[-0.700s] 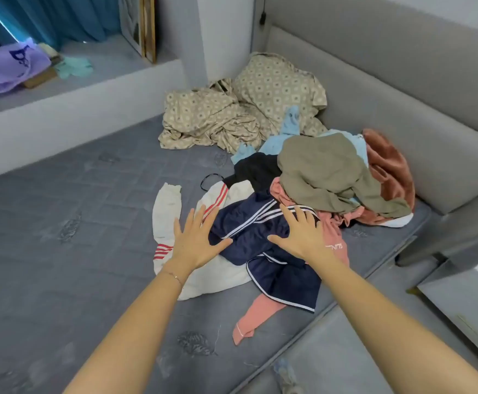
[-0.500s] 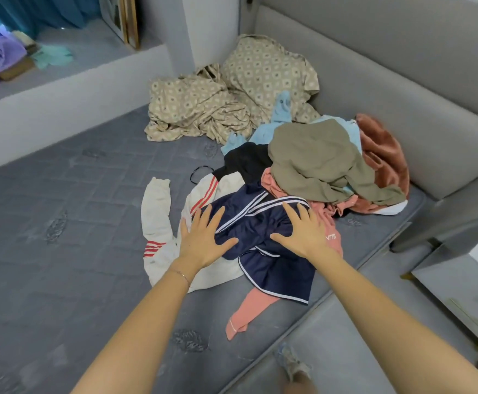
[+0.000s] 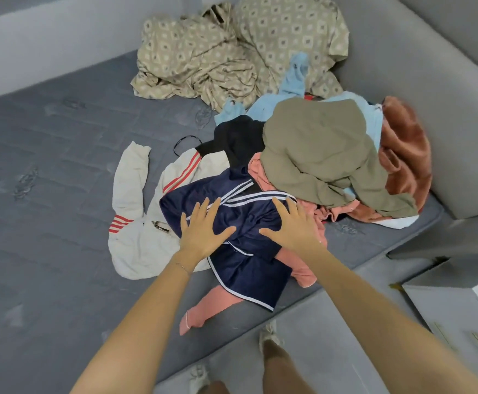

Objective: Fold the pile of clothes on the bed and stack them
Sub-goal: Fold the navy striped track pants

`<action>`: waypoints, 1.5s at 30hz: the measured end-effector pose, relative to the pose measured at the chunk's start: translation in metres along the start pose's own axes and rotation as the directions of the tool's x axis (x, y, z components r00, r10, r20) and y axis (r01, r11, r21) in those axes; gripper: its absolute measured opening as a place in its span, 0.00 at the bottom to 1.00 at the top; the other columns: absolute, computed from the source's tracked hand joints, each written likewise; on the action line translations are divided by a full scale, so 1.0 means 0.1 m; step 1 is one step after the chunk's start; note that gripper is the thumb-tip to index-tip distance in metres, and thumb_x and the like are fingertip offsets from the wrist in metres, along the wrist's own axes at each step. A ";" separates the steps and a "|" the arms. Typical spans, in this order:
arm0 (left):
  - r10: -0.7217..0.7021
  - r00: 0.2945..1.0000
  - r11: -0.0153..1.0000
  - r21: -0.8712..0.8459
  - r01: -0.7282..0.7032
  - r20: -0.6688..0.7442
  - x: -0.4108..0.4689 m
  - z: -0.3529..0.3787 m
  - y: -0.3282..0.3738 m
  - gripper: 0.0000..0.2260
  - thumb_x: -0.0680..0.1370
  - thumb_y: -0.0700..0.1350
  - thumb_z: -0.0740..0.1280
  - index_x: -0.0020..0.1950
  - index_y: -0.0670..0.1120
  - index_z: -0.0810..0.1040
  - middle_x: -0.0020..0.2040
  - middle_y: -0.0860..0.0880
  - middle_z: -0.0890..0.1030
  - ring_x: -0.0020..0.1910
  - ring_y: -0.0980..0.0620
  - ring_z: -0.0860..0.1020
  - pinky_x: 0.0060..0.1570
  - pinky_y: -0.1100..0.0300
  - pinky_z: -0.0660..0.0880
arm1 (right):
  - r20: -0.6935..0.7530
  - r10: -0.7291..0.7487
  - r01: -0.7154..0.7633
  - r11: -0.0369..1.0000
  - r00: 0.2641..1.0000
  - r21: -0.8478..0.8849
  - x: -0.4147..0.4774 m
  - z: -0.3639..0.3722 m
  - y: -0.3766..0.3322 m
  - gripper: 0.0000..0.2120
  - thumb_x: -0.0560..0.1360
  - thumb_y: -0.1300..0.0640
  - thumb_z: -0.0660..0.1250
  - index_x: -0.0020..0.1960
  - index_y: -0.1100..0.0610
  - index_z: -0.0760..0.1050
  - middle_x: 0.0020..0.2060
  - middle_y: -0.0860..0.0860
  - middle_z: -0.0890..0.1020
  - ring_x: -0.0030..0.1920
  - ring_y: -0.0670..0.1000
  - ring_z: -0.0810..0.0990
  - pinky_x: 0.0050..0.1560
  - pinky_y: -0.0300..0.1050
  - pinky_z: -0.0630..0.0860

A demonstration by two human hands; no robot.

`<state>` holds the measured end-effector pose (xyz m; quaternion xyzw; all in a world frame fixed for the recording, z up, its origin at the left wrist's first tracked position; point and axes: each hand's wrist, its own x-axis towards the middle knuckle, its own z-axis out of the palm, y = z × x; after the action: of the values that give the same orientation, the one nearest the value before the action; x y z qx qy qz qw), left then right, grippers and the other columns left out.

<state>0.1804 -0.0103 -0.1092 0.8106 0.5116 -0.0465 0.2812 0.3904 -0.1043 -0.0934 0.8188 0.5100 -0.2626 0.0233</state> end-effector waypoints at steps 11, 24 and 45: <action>0.009 0.998 0.996 -0.090 -0.003 0.068 0.90 1.05 0.06 0.38 0.77 0.63 0.63 0.80 0.55 0.47 0.80 0.50 0.49 0.79 0.50 0.46 0.74 0.42 0.40 | 0.079 0.005 -0.011 0.998 0.997 0.067 0.99 0.69 0.59 0.49 0.71 0.36 0.69 0.80 0.48 0.43 0.79 0.54 0.46 0.78 0.58 0.44 0.75 0.59 0.48; 0.002 0.972 0.923 -0.373 -0.092 -0.234 1.61 1.77 -0.39 0.17 0.79 0.43 0.68 0.66 0.39 0.74 0.62 0.44 0.78 0.67 0.43 0.72 0.71 0.46 0.61 | -0.225 -0.077 0.095 0.993 0.971 0.071 1.94 1.56 0.74 0.32 0.72 0.36 0.68 0.68 0.57 0.73 0.59 0.57 0.76 0.64 0.60 0.70 0.74 0.57 0.53; -0.221 0.856 0.748 -0.644 -0.160 -0.468 -0.34 -0.36 -0.99 0.19 0.76 0.50 0.70 0.34 0.46 0.64 0.29 0.51 0.65 0.29 0.58 0.64 0.31 0.69 0.64 | -0.299 -0.102 0.261 0.788 0.949 0.558 0.13 0.47 -1.50 0.27 0.76 0.41 0.66 0.30 0.54 0.57 0.24 0.49 0.61 0.27 0.46 0.59 0.31 0.45 0.60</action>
<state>0.0718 0.0123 -0.1069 0.6299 0.5639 0.3523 0.4014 0.2484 -0.0367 -0.1053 0.7584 0.4784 -0.3025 -0.3233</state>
